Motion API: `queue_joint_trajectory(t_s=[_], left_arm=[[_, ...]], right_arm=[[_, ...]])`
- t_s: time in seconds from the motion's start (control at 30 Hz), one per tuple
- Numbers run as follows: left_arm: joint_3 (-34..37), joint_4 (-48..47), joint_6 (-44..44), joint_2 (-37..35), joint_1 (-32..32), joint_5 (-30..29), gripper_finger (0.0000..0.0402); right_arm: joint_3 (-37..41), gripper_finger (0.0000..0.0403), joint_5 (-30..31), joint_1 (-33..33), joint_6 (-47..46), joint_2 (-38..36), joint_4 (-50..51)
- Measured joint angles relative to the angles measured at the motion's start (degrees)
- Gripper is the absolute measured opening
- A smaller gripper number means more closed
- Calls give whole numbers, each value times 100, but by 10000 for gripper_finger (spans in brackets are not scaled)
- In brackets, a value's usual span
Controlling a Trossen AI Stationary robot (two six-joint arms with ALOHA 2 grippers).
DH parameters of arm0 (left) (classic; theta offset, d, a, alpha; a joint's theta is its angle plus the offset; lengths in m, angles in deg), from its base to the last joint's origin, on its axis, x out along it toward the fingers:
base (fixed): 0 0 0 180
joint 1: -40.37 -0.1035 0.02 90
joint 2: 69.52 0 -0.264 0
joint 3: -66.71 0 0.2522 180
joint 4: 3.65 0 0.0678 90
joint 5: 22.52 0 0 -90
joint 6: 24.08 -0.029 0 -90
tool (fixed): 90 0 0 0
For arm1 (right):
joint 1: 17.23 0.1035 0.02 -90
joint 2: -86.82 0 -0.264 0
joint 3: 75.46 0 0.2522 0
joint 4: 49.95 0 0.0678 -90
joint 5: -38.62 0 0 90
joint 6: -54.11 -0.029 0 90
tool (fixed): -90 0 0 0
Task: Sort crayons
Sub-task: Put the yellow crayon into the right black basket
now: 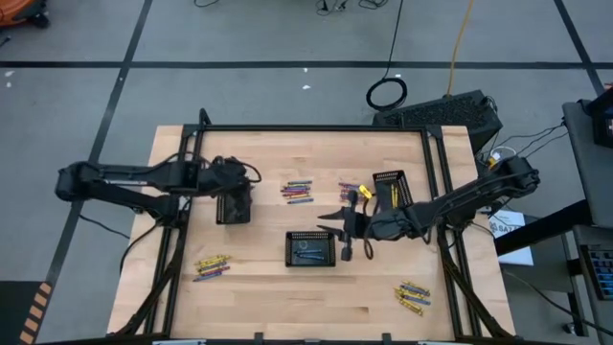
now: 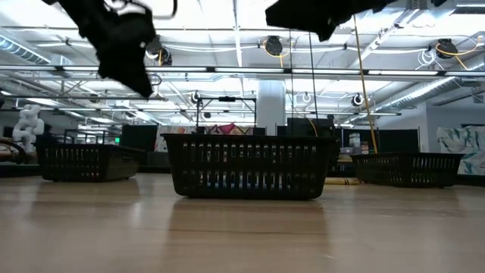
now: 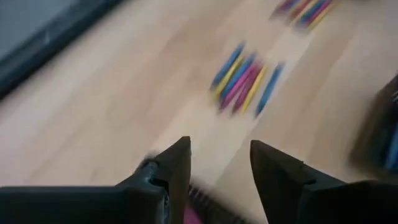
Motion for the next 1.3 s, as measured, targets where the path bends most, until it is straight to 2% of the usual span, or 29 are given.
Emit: queue_joint_trajectory(t_s=[0.07, 0.27, 0.37, 0.43, 0.57, 0.67, 0.8, 0.97, 1.07, 1.17, 1.3], left_arm=[[166, 860, -287, -75, 280, -171, 164], [818, 3903, -1754, 163, 1064, -93, 164], [1111, 5198, -2440, 482, 1314, -72, 164], [1224, 5732, -2739, 701, 1367, -60, 164], [1234, 5812, -2780, 1163, 1147, -17, 164], [1236, 5919, -2776, 1519, 711, 312, 164], [1231, 6620, -2900, 2002, 34, 850, 164], [1065, 6863, -3354, 2267, -708, 917, 164], [950, 6887, -3402, 2287, -1043, 930, 164], [908, 6852, -3329, 2289, -1231, 928, 164], [906, 6552, -3066, 2289, -1248, 928, 164]], right_arm=[[0, 86, -6, -12, -184, 171, 4], [2, 86, -90, -273, -986, 709, 49], [2, 86, -502, -561, -1111, 746, 295], [2, 86, -876, -799, -1069, 744, 284], [2, 87, -1764, -1324, -709, 785, 144], [0, 87, -1954, -1669, -430, 967, 103], [4, 87, -2034, -2101, -40, 1425, -365], [4, 87, -2427, -2788, 987, 1863, -803], [4, 87, -2883, -3359, 1695, 1884, -968], [5, 87, -3285, -3880, 1988, 1763, -764], [4, 87, -3509, -4210, 1745, 1427, -47]])
